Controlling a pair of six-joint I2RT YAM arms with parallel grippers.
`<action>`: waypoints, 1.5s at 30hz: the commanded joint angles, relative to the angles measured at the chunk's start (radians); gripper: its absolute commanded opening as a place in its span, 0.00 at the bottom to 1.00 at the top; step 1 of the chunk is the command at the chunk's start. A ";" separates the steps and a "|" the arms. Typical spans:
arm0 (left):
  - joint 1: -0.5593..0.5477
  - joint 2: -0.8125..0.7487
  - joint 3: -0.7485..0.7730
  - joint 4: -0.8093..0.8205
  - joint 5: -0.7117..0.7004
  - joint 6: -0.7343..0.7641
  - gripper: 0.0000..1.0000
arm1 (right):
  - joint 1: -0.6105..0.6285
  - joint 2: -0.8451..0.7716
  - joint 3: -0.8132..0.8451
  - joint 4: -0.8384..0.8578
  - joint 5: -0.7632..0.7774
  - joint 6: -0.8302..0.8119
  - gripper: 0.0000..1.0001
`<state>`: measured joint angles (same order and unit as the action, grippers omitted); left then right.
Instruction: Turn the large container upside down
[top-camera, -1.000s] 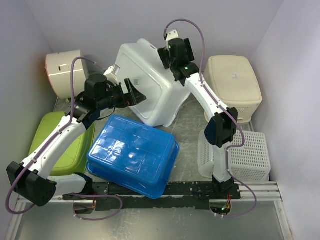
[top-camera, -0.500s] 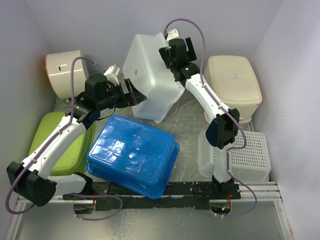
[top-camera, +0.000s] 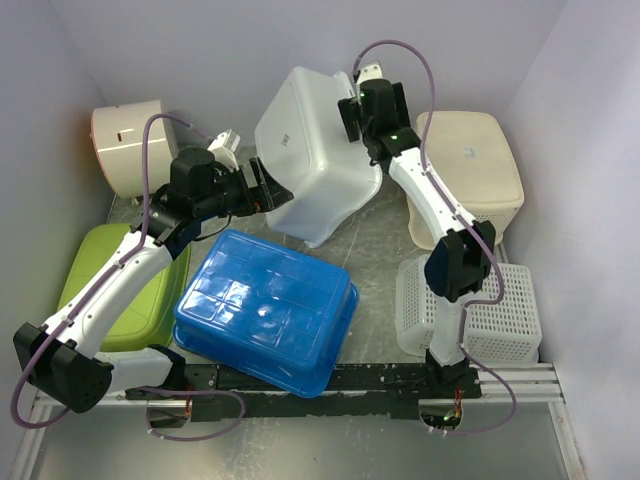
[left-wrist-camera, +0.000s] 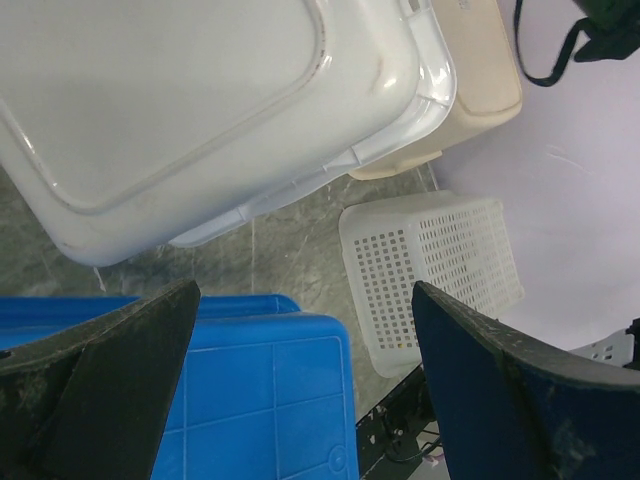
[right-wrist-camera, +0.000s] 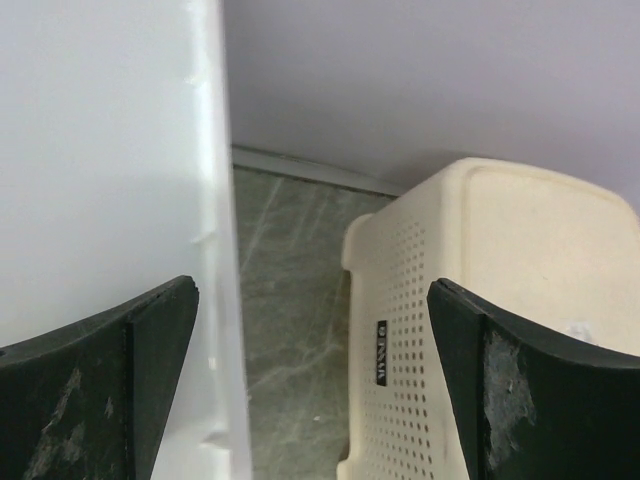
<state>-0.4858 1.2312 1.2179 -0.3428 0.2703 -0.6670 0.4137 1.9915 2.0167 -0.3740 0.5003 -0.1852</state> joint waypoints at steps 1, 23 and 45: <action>-0.010 -0.006 0.017 0.021 -0.015 0.017 0.99 | -0.058 -0.097 0.001 -0.073 -0.307 0.143 1.00; -0.010 0.053 0.035 0.030 -0.046 -0.015 0.99 | -0.130 -0.184 -0.097 -0.142 -0.657 0.342 1.00; -0.013 0.480 0.206 0.184 0.037 0.024 0.99 | -0.248 0.061 -0.021 -0.291 -0.390 0.457 1.00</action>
<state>-0.4885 1.6581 1.3674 -0.2337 0.2562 -0.6586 0.1707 1.9800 1.9141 -0.6044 0.0296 0.2543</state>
